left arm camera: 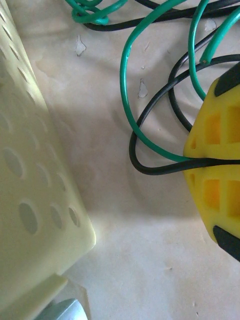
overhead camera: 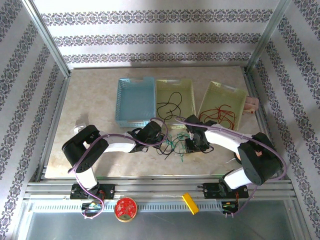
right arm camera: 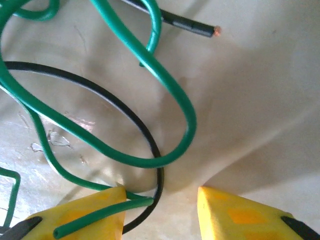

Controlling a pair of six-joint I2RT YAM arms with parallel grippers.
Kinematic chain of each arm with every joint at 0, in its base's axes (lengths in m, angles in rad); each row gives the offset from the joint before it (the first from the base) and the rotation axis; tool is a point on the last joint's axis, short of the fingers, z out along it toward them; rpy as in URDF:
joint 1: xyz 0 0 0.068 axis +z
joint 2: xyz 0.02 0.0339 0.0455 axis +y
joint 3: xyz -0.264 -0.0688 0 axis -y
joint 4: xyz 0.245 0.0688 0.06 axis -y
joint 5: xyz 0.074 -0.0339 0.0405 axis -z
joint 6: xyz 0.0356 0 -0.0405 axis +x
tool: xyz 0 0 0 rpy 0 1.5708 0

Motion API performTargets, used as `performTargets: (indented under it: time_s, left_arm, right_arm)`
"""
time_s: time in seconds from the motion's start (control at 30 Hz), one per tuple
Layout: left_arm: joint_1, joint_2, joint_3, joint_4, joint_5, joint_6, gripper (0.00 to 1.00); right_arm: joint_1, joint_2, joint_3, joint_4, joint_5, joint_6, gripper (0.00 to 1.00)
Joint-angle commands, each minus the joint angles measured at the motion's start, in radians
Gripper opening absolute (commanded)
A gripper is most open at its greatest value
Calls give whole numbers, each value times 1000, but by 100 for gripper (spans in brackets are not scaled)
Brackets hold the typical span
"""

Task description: Untangle the cables

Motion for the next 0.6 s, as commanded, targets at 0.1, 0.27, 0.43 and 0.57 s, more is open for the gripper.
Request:
performTargets:
  time_s: [0.1,0.27,0.43,0.57]
  left_arm:
    - [-22,61,-22,-27,5,23,0]
    - [-22,66,-22,-24,7,21,0]
    - [-21,61,-26,-23,0,18,0]
    - [-23,55,-31,-25,-10,13,0]
  right_arm:
    - [128,61,36,-78,111,36,41]
    - [163,105,60,-117,165,55,37]
    - [165,111,56,-132,186,73,36]
    - [164,105,54,-139,202,87,16]
